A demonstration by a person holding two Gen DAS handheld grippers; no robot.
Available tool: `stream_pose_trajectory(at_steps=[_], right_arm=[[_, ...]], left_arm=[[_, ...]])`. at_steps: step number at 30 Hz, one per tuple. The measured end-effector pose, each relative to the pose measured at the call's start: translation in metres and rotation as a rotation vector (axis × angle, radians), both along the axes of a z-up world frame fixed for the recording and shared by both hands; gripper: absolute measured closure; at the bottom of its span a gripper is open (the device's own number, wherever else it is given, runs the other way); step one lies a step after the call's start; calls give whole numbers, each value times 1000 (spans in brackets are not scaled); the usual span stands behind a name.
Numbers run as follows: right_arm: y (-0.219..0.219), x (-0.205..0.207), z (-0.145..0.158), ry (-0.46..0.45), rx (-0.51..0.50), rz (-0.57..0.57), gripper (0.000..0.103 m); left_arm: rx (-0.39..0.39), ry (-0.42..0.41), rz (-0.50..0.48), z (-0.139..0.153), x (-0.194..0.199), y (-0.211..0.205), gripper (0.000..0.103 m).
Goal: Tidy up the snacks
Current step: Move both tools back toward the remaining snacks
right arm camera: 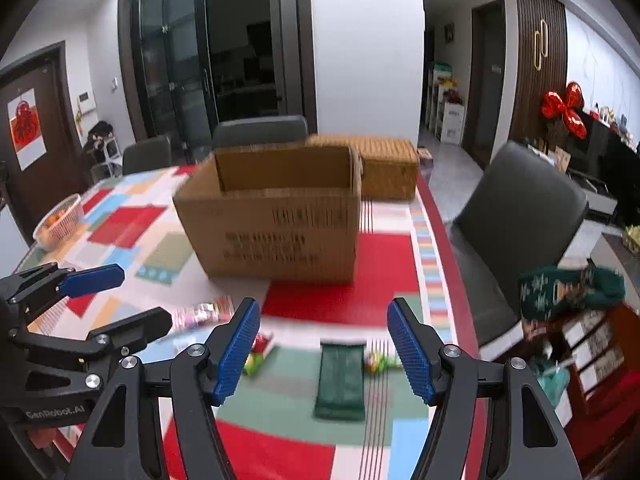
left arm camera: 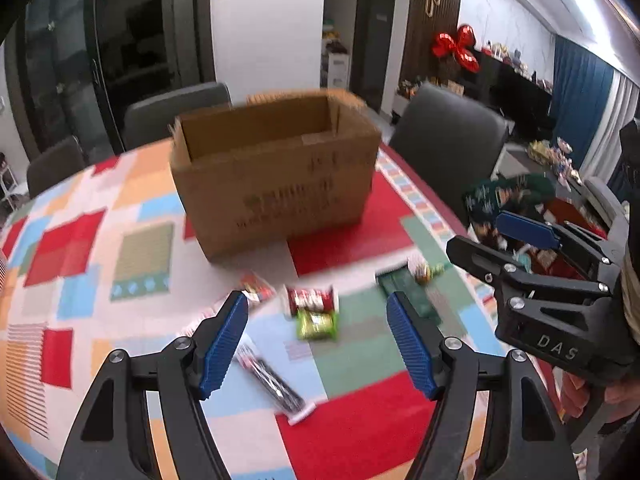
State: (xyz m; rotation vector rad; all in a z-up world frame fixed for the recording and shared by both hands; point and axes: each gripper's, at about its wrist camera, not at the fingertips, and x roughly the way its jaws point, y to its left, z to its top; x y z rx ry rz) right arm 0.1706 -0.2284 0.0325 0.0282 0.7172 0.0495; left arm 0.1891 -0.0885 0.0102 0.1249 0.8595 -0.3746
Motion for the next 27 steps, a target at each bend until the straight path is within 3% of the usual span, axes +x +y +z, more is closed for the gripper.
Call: stream_pose_trajectory(at_steps=[13,27], right_arm=[[-9,-8,-80,202,-11,-48,36],[-16,29,-122,314,3,-65,36]], left_arm=[[49,135,4,-80,7,-2,31],[54,171,-46,-111,49,-13,32]])
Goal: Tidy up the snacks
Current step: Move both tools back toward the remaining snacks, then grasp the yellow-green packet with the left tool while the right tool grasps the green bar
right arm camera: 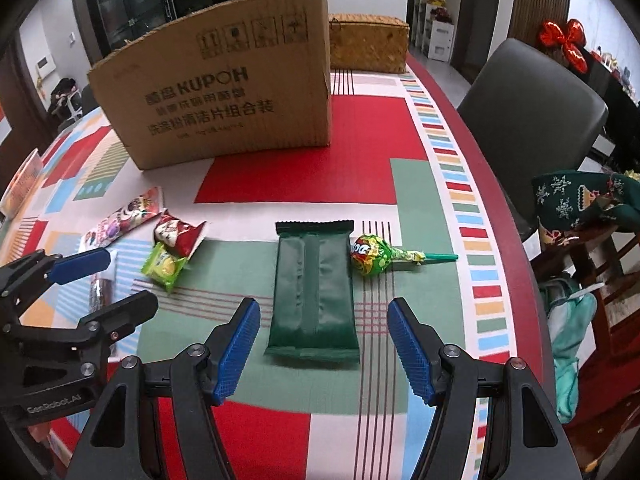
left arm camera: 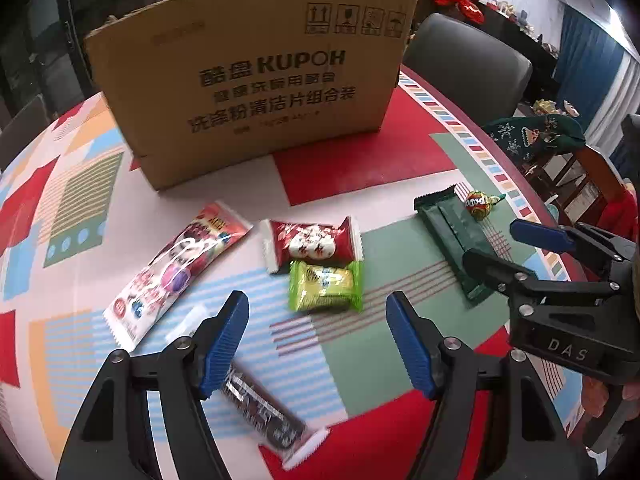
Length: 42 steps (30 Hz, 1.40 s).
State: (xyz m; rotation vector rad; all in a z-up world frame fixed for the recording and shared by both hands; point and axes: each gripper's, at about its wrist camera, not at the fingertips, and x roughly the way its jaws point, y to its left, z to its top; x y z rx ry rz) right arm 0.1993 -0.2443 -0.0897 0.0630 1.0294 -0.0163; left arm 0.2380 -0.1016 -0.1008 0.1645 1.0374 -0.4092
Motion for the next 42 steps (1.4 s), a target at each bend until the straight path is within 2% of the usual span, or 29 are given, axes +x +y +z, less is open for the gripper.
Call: stream_pose_trajectory(at_steps=[6,11,14,19,21,23,30,37,42], right_arm=[[-1,13,-9,30,35,3,36],[0,21,-17,54,53,5,36],[4,25,-18,50,23,2,36],[11,27,-20,43,-21,2,38],[14,24,-19,32,-30,8,53],[16,21,-17,30,-19,14,57],[11,12,-12,33,59,-6,58],[13,-1,-1,7,89,-3,58],[18,-9,20,-40,88,12,58]], left_arm=[[8,19,-2,-8,13,-7,36],[-1,56,6,-16,21,-8,46],[6,46,9,-16,22,-9,52],[14,33,-13,-17,21,-13,69],[-1,43,-18,-16,20,-13,69],[-15,53,-17,-16,19,-14,71],[-55,46,10,-5,4,-4,72],[-68,1,23,14,-13,3,72],[-97,-33,40,33,-22,10,72]])
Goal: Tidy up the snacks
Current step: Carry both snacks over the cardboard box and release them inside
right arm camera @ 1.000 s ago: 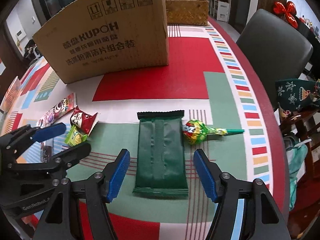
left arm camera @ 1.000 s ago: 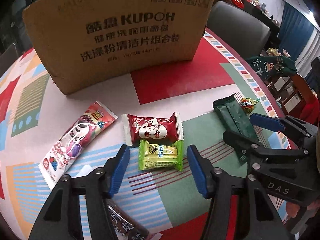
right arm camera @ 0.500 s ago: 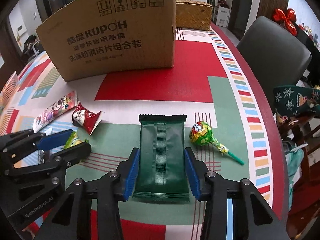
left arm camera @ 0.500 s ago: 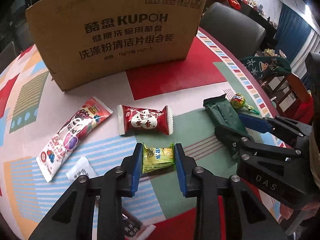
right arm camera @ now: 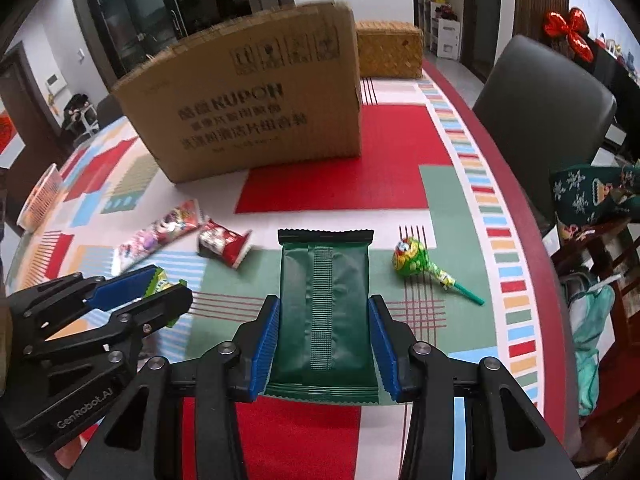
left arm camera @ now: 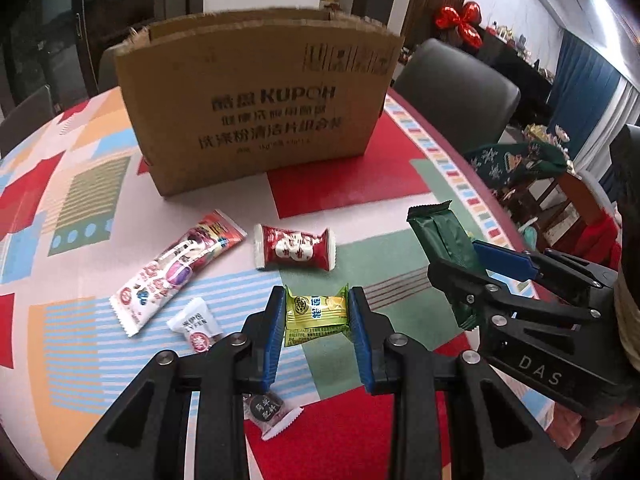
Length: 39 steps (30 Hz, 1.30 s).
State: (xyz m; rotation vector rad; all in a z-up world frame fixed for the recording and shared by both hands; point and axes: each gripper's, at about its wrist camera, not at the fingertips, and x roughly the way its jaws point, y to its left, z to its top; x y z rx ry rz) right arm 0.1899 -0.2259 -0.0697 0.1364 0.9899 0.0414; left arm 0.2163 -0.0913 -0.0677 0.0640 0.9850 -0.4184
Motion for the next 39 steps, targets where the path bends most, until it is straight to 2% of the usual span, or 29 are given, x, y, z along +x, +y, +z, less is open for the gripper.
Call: stream_pose_trajectory(at_steps=[10,24,32,39], right_arm=[[8,-12,56,-132,23,17,58],[18,-15,118,-286,39,39,58],[22,-7,151,-365,43,50,58],[23,13,171,-404,39,58,58]], left_arm=[[-41,-111,32,55,-13,11,71],[-70,-251,56,117,-18,22,71],[-73,-311,76,147,-5,28,71],[-67,-333,101,164,20,32,71]])
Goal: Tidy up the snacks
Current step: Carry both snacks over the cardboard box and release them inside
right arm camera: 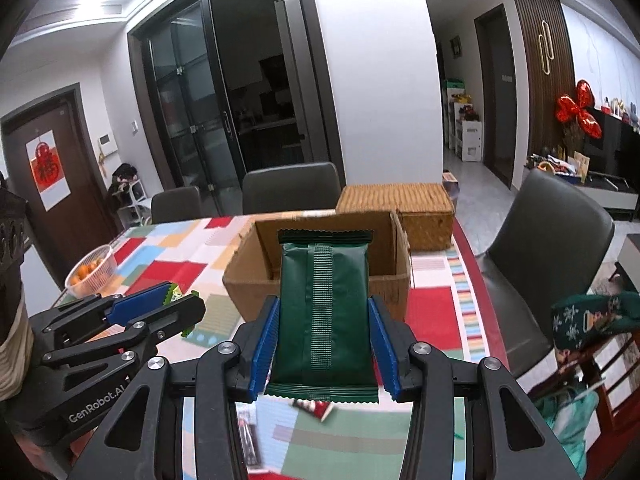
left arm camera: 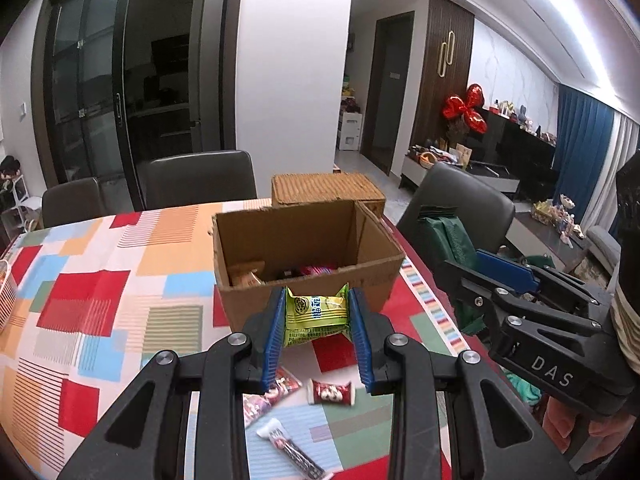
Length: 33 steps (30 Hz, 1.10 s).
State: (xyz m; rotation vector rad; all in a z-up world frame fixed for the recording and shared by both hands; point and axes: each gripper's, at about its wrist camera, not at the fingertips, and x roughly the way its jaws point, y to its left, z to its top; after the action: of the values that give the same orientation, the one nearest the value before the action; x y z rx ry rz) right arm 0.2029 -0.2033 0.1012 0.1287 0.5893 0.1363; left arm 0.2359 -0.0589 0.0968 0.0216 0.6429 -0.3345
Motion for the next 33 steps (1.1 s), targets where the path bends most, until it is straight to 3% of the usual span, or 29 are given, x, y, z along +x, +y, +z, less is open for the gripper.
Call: stream_pose_trajectory(at_steps=[14,23,26,28,29,33], right_arm=[[-1,80,15,25,-37,20,58],[1,133,-6,94,-51,38,58],[0,149,-11,105,-46,35,58],[-1,161,-15,121,-58,19,54],[-2,165,-17,132,-72,-4,48],[-4,153,-21,118,-101,-20,46]], left_arm=[[2,43,33,6,77,6,71],[-1,98,52,-9,131,3,71],[14,125,72,-13,148,1,65],[55,115,135,-15,151,4,50],[67,101,166,-16,148,7,47],[116,77,191,-22,124,9,45]])
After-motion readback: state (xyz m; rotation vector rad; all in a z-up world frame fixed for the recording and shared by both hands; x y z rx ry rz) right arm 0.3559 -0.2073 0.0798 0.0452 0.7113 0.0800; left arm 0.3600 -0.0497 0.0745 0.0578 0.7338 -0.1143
